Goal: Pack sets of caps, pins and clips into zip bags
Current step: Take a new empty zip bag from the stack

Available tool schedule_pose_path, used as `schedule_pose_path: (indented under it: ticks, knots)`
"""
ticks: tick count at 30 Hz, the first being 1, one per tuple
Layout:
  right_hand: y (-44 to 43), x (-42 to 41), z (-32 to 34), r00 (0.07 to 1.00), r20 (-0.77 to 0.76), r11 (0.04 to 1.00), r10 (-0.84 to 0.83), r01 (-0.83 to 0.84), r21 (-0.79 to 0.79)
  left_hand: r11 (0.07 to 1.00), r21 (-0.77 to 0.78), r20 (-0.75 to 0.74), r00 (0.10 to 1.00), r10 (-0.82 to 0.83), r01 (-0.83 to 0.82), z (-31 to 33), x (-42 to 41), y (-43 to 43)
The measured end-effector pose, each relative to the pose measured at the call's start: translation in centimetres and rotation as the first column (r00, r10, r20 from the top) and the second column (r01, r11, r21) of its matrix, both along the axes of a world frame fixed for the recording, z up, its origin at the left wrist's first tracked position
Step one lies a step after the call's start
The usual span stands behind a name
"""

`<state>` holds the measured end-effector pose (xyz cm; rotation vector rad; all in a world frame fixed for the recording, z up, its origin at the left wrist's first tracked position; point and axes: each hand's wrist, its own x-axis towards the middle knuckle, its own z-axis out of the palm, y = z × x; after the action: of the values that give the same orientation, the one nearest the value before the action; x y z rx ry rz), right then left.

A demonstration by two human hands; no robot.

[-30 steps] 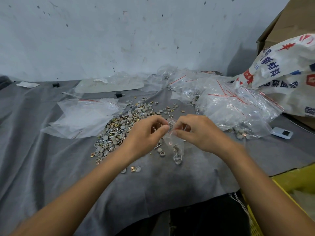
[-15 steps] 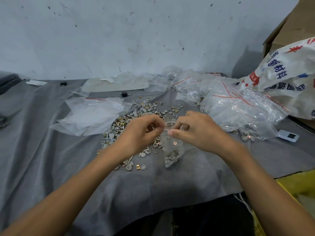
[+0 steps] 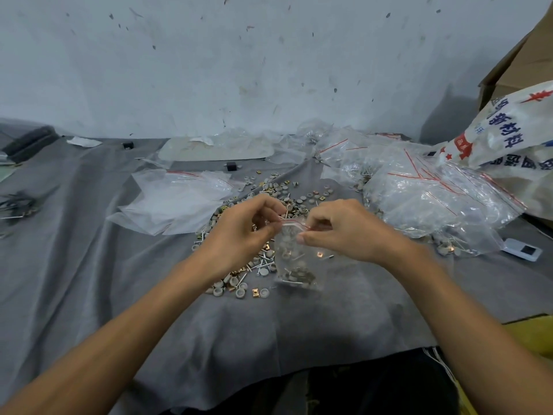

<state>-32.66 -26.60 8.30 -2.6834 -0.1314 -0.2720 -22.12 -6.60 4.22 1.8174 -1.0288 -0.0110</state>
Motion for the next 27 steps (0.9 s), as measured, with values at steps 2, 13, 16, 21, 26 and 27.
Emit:
schedule_pose_path:
  ticks: [2, 13, 16, 21, 26, 27]
  knots:
    - [-0.1, 0.0, 0.1, 1.000, -0.016, 1.000, -0.007, 0.008, 0.012, 1.000, -0.017, -0.013, 1.000, 0.018, -0.018, -0.1, 0.2, 0.1]
    - [2.7, 1.7, -0.7, 0.998, 0.035, 0.994, -0.055, 0.058, -0.091, 0.997, -0.031, -0.011, 0.997, 0.070, -0.070, -1.5, -0.4, -0.7]
    - [2.9, 1.8, -0.9, 0.994, 0.072, 0.993, -0.077, 0.083, -0.086, 0.997, -0.032, -0.018, 0.998, 0.067, -0.067, -1.4, -0.4, -0.5]
    - [3.2, 1.5, -1.4, 0.979, 0.159, 0.992, -0.125, 0.125, 0.012, 0.997, -0.068, -0.050, 0.998, 0.036, -0.039, -1.0, -0.2, -0.2]
    - [3.4, 1.6, -1.7, 0.965, 0.221, 0.990, -0.141, 0.134, 0.045, 0.998, -0.058, -0.030, 0.999, 0.020, -0.021, -0.6, -0.2, -0.3]
    - [3.4, 1.6, -1.7, 0.962, 0.233, 0.989, -0.145, 0.134, 0.064, 0.998, -0.052, -0.024, 1.000, 0.021, -0.022, -0.5, -0.2, -0.3]
